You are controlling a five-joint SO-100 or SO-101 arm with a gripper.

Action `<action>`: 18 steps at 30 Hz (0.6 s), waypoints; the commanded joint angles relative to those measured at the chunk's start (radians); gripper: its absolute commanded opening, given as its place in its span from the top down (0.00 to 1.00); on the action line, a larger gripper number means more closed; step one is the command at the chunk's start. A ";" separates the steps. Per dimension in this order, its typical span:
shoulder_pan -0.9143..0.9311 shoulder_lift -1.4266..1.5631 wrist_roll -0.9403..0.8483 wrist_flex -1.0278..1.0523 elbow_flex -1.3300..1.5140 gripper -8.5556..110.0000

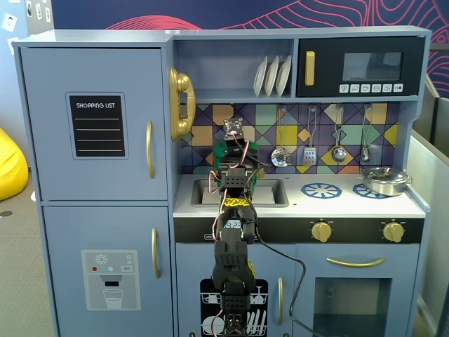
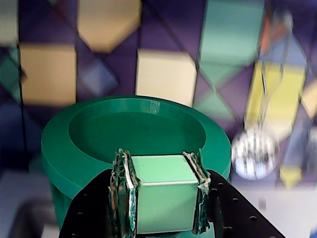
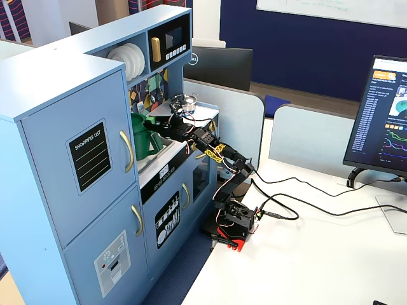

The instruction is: Take off the lid from the green recipient and place it on the counter

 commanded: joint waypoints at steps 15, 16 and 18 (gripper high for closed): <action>0.465 0.025 0.049 -0.012 -0.138 0.93; 0.492 0.025 0.052 -0.008 -0.129 0.93; 0.538 0.023 0.061 -0.011 -0.101 0.93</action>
